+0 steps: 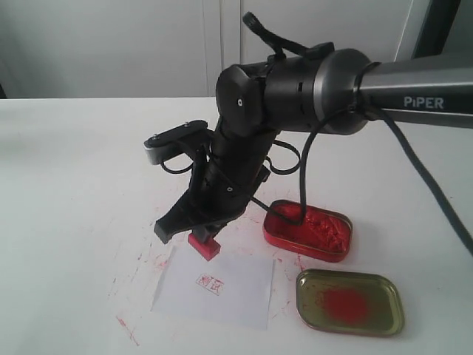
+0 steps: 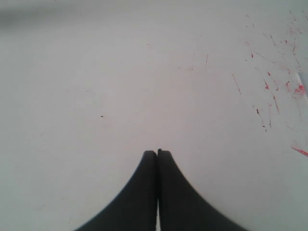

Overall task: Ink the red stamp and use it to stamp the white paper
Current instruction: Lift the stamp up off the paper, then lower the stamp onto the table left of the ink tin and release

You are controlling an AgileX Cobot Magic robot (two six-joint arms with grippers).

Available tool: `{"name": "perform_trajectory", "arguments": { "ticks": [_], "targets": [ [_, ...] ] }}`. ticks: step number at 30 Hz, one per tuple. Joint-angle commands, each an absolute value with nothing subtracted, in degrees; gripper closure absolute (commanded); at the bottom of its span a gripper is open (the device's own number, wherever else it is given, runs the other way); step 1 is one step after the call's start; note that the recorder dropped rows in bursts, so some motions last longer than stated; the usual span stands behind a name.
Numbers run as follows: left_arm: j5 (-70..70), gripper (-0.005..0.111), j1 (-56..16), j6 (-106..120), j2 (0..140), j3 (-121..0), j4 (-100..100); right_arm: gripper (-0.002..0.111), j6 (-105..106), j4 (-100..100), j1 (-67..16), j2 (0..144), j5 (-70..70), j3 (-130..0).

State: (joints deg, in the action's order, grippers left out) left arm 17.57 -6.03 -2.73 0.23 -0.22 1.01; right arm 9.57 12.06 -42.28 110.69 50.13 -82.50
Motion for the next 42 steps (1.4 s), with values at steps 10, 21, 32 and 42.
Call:
{"name": "perform_trajectory", "arguments": {
  "ticks": [10, 21, 32, 42],
  "targets": [
    [17.5, 0.107, -5.9, -2.7, 0.0, 0.0, 1.5, 0.108, 13.9, 20.0, -39.5, 106.0, 49.9, -82.2],
    [17.5, 0.107, -5.9, -2.7, 0.0, 0.0, 1.5, 0.108, 18.2, 29.5, -36.2, 103.3, 50.3, -84.1],
    [17.5, 0.107, -5.9, -2.7, 0.0, 0.0, 1.5, 0.108, 22.6, 37.5, -32.9, 103.6, 47.7, -86.2],
    [17.5, 0.107, -5.9, -2.7, 0.0, 0.0, 1.5, 0.108, 28.1, 46.6, -29.1, 105.8, 46.1, -86.2]
  ]
}}
